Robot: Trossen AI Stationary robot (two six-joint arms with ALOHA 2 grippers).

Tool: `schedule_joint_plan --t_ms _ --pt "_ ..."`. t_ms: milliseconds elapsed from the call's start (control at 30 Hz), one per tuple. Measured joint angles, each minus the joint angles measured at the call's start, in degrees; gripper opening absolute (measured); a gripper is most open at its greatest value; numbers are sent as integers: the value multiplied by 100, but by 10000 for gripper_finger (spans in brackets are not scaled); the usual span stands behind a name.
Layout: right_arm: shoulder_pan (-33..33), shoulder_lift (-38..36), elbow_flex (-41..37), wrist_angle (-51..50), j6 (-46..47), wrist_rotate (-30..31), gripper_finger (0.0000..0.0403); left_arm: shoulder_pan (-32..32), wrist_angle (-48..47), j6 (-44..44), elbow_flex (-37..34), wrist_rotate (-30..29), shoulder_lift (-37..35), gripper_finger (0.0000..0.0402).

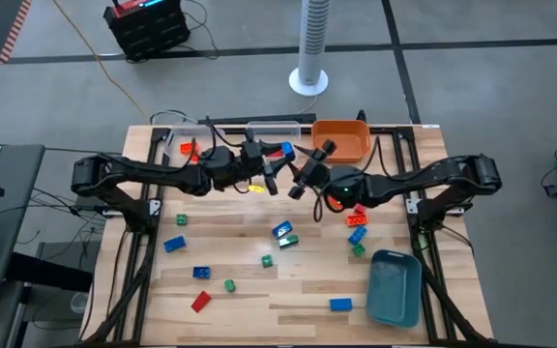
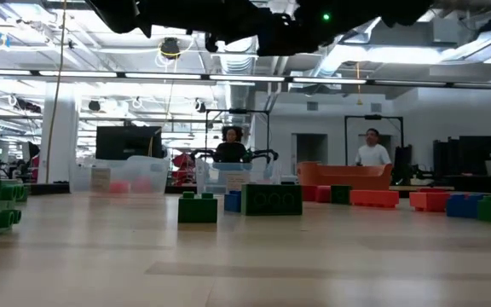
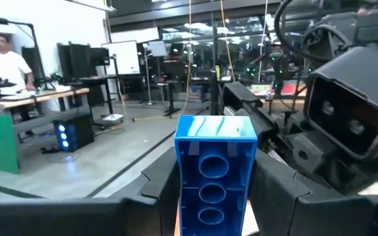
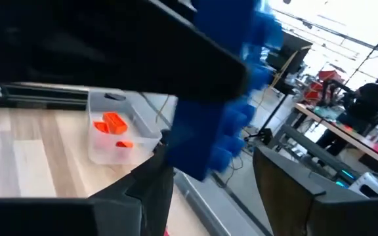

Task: Sort blocks
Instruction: Put the blue game piece into the orange bin

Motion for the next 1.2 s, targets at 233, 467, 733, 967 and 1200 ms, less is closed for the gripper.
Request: schedule_joint_plan --t_ms 233,467,733,967,1200 --pt "28 66 180 83 4 -191 218 -37 71 98 0 -82 8 135" --pt "56 66 182 192 -119 -178 218 -51 108 107 0 -111 8 135" --pt "55 66 182 196 -210 -169 158 -51 47 -31 0 -158 7 141" --pt "57 66 182 156 -232 -179 111 -49 24 44 0 -163 3 174" --pt "62 28 182 -33 -190 -169 103 -49 13 306 0 -158 -37 247"
